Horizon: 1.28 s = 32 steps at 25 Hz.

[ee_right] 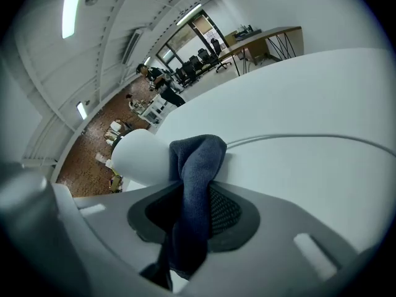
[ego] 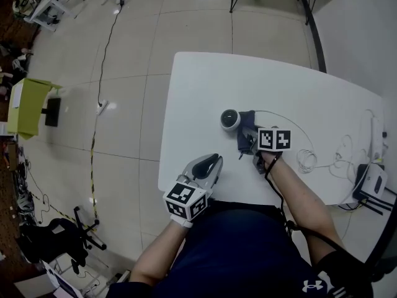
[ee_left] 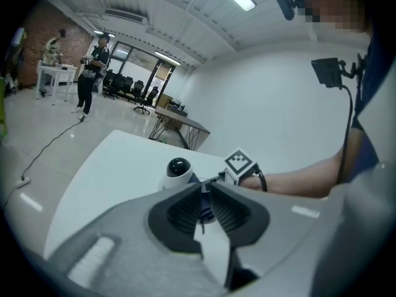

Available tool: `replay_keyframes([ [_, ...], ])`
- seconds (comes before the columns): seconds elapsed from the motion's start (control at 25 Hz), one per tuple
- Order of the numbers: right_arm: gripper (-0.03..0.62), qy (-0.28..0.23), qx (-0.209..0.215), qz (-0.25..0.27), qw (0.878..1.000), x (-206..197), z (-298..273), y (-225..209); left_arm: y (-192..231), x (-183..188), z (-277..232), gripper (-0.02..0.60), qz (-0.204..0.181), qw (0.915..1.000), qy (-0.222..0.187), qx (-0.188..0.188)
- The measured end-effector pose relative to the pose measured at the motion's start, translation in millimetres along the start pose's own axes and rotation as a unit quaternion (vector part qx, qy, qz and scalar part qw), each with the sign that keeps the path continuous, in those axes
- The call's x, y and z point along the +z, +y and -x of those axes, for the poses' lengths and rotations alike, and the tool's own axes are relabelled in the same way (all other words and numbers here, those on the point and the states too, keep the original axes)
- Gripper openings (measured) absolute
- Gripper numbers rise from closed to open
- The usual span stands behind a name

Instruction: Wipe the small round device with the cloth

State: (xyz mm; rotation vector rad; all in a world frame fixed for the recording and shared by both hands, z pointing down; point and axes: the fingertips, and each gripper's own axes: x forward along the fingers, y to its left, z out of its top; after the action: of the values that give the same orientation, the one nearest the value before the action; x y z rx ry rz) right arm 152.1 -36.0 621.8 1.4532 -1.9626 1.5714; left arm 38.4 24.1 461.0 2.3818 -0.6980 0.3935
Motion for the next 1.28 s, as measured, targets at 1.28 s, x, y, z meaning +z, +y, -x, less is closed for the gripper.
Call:
replay_keyframes([
  [1.28,0.110,-0.106,-0.065,0.283,0.951,46.5,51.2,95.0,4.2,-10.7,29.1,0.043,0.027,0.9992,-0.025,0.012],
])
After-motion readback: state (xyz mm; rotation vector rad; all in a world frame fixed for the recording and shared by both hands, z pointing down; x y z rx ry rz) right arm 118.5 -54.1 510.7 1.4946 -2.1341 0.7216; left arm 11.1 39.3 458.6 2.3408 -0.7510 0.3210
